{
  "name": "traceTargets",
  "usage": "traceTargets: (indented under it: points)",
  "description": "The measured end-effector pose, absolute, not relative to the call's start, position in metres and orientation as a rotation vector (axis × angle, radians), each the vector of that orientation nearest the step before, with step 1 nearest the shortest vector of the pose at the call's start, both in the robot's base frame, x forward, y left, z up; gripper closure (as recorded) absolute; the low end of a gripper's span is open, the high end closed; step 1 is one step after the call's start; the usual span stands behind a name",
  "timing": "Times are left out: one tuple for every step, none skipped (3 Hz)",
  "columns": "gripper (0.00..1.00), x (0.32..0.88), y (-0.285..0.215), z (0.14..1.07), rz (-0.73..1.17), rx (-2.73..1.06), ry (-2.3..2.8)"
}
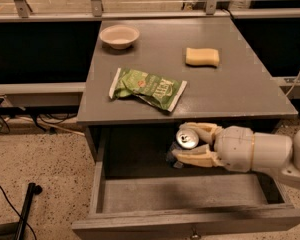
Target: Pick pepsi can from top drawer and place on counter
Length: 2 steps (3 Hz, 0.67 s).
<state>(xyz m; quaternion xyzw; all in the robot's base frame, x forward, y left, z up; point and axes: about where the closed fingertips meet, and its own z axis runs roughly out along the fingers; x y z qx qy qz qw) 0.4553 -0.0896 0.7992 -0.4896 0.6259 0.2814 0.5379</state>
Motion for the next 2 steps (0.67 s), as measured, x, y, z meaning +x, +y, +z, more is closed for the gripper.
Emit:
traceTargets:
  points:
    - [1.00,0.450,-0.119,0.841,0.623,-1.238,1.519]
    - [1.00,0.443,-0.159,0.873,0.595,-1.241,1.567]
